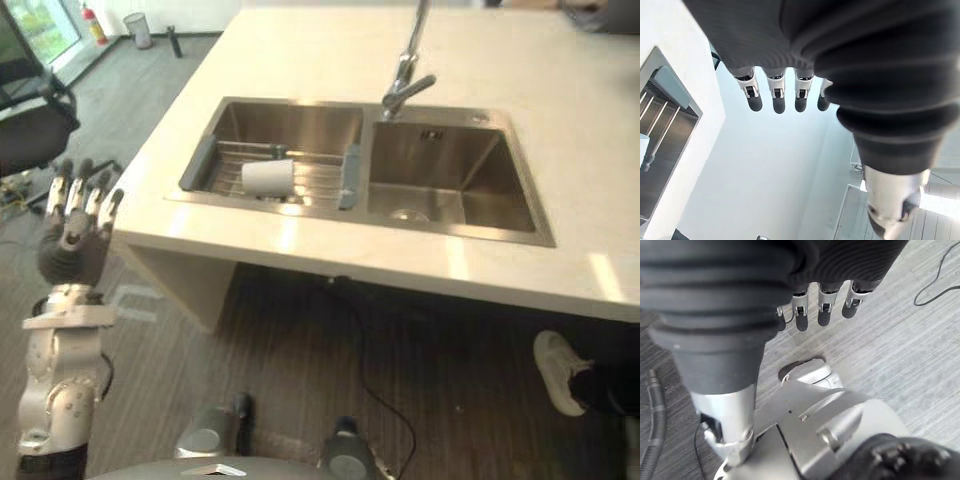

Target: Walk over to the sink, pick up the cup, carry it to the dishwasher, place the cup inside the dishwasher, then close the dishwasher door

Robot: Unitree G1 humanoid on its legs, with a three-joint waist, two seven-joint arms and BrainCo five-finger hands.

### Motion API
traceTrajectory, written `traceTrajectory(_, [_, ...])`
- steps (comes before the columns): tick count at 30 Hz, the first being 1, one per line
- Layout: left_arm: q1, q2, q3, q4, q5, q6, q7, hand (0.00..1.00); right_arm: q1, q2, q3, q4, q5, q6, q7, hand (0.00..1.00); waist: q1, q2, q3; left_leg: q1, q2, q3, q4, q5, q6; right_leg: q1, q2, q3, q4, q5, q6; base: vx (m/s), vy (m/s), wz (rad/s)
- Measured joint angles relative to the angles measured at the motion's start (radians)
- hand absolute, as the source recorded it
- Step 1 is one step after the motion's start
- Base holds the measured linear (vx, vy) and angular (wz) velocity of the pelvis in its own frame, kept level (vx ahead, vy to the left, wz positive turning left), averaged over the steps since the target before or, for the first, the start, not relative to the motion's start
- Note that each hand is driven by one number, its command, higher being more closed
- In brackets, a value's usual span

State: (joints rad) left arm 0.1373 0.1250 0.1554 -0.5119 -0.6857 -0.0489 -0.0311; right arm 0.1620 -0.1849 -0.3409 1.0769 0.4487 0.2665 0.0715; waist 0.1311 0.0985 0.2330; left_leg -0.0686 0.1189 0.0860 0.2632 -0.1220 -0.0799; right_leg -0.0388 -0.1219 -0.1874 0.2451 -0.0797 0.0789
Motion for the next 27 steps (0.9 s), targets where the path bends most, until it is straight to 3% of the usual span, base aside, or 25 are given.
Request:
traceTrajectory(3, [0.005,0.000,-0.005,-0.023,-0.010,0.001,-0.017,0.00,0.022,0.018,0.023,-0.010,0.020,-0.012,-0.019,0.00,-0.005,-0.030,-0.038,-0.002,-0.014,0.029,-0.063,0.014,-0.002,-0.037,-0.017,0.013,0.004,0.000,0.004,0.11,0.047,-0.18])
traceTrajectory(4, [-0.010,-0.004,-0.025,-0.023,-0.010,0.000,-0.027,0.00,0.034,0.030,0.022,-0.025,0.024,-0.029,-0.018,0.00,-0.018,-0.027,-0.039,0.007,-0.015,0.027,-0.093,0.061,-0.001,-0.038,-0.019,0.003,0.002,-0.001,0.005,0.14,0.012,0.15])
traceTrajectory(7, [-0.034,-0.009,-0.080,-0.022,-0.007,0.000,-0.028,0.00,0.065,0.049,0.020,-0.045,0.024,-0.065,-0.013,0.00,-0.036,-0.021,-0.046,0.025,-0.024,0.027,-0.133,0.102,0.008,-0.031,-0.031,-0.018,0.001,-0.010,0.015,0.09,-0.002,0.18])
traceTrajectory(8, [-0.038,-0.025,-0.156,0.034,0.002,0.008,-0.027,0.00,0.110,0.052,0.063,-0.044,0.017,-0.115,0.093,0.00,-0.047,-0.044,-0.140,0.020,-0.014,0.022,-0.180,0.134,0.004,0.114,0.010,-0.099,-0.334,0.172,0.003,0.02,-0.001,0.07])
traceTrajectory(14, [-0.038,-0.026,-0.158,0.034,0.013,0.008,-0.023,0.00,0.110,0.052,0.063,-0.042,0.018,-0.115,0.093,0.00,-0.050,-0.046,-0.147,0.021,-0.014,0.029,-0.186,0.133,0.005,0.108,0.009,-0.095,-0.334,0.168,0.008,0.00,0.000,-0.02])
traceTrajectory(18, [-0.040,-0.026,-0.166,0.034,0.092,-0.032,0.046,0.00,0.108,0.058,0.057,-0.038,0.054,-0.147,0.096,0.00,-0.056,-0.058,-0.182,0.049,-0.016,0.070,-0.216,0.132,0.006,0.106,0.003,-0.074,-0.322,0.158,0.014,0.04,0.005,-0.16])
traceTrajectory(20, [-0.053,-0.028,-0.177,0.038,0.129,-0.056,0.077,0.00,0.087,0.065,0.031,-0.038,0.079,-0.180,0.096,0.00,-0.056,-0.064,-0.189,0.052,-0.026,0.086,-0.222,0.121,0.014,0.069,-0.020,-0.075,-0.222,0.101,0.018,0.02,0.042,-0.09])
traceTrajectory(21, [-0.085,-0.027,-0.191,0.059,0.155,-0.076,0.093,0.00,0.080,0.087,0.004,-0.033,0.098,-0.194,0.095,0.00,-0.059,-0.091,-0.195,0.060,-0.058,0.110,-0.168,0.093,0.055,0.019,-0.081,-0.084,-0.114,0.040,0.033,0.09,0.130,0.28])
traceTrajectory(22, [-0.114,-0.028,-0.211,0.076,0.188,-0.094,0.106,0.00,0.077,0.090,-0.025,-0.032,0.094,-0.195,0.095,0.00,-0.061,-0.106,-0.195,0.058,-0.093,0.134,-0.043,0.017,0.070,-0.001,-0.146,-0.104,0.025,-0.026,0.052,0.15,0.141,0.41])
traceTrajectory(23, [-0.122,-0.032,-0.219,0.079,0.205,-0.108,0.113,0.00,0.077,0.084,-0.031,-0.034,0.093,-0.194,0.095,0.00,-0.069,-0.098,-0.196,0.079,-0.099,0.132,-0.039,-0.037,0.065,-0.012,-0.162,-0.114,0.108,-0.057,0.053,0.17,0.184,0.46])
traceTrajectory(24, [-0.130,-0.024,-0.215,0.095,0.238,-0.137,0.119,0.00,0.060,0.094,-0.043,-0.022,0.079,-0.193,0.092,0.00,-0.077,-0.124,-0.188,0.098,-0.129,0.125,-0.031,-0.072,0.080,-0.052,-0.212,-0.100,0.252,-0.097,0.038,0.11,0.102,0.36])
traceTrajectory(25, [-0.127,-0.024,-0.214,0.131,0.276,-0.155,0.139,0.00,0.047,0.098,-0.047,-0.019,0.049,-0.199,0.095,0.00,-0.083,-0.113,-0.184,0.126,-0.129,0.107,-0.034,-0.082,0.089,-0.115,-0.242,-0.093,0.421,-0.058,-0.039,0.12,0.094,0.41])
traceTrajectory(26, [-0.127,-0.021,-0.212,0.147,0.289,-0.157,0.149,0.00,0.039,0.095,-0.057,-0.015,0.032,-0.202,0.100,0.00,-0.090,-0.103,-0.184,0.137,-0.118,0.093,-0.036,-0.084,0.091,-0.141,-0.236,-0.084,0.470,-0.056,-0.048,0.15,0.043,0.40])
traceTrajectory(27, [-0.127,-0.012,-0.197,0.151,0.298,-0.174,0.159,0.00,0.011,0.093,-0.057,0.008,0.013,-0.196,0.102,0.00,-0.094,-0.105,-0.186,0.142,-0.104,0.083,-0.041,-0.086,0.086,-0.159,-0.210,-0.086,0.446,-0.073,-0.033,0.14,0.036,0.37])
